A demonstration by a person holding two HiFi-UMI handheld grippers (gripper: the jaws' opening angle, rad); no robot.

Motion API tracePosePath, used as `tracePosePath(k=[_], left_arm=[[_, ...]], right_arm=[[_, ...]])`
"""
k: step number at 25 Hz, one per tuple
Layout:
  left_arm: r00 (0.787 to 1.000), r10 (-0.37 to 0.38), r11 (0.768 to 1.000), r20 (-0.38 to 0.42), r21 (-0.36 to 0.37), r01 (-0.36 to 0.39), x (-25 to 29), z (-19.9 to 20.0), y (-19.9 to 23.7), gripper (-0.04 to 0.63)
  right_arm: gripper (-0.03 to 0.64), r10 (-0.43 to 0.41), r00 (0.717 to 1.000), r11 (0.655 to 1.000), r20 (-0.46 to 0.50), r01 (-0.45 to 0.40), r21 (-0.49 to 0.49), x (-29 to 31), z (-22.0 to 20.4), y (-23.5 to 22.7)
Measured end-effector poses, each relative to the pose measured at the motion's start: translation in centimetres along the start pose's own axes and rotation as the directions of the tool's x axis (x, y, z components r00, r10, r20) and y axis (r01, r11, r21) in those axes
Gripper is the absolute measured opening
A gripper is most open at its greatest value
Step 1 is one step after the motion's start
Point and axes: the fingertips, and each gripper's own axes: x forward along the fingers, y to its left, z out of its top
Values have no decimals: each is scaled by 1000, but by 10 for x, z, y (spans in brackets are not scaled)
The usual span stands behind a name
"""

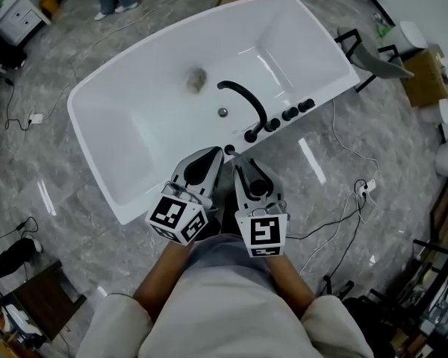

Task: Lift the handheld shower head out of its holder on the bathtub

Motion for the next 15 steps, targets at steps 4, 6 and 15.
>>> tracePosePath(k=[4,6,15], left_arm=[[1000,4,999,1,37,-4,-10,4,-3,6],[1000,-2,999,3,41,2,-14,5,-6,5],[999,-39,997,-7,65,39,-35,5,-27,5]], right_arm=[[144,-11,1000,1000,20,11,-2,-8,8,3],[144,-17,1000,1000,27,17,-8,-13,11,5],[144,-44,996,999,82,43,8,-37,32,15]])
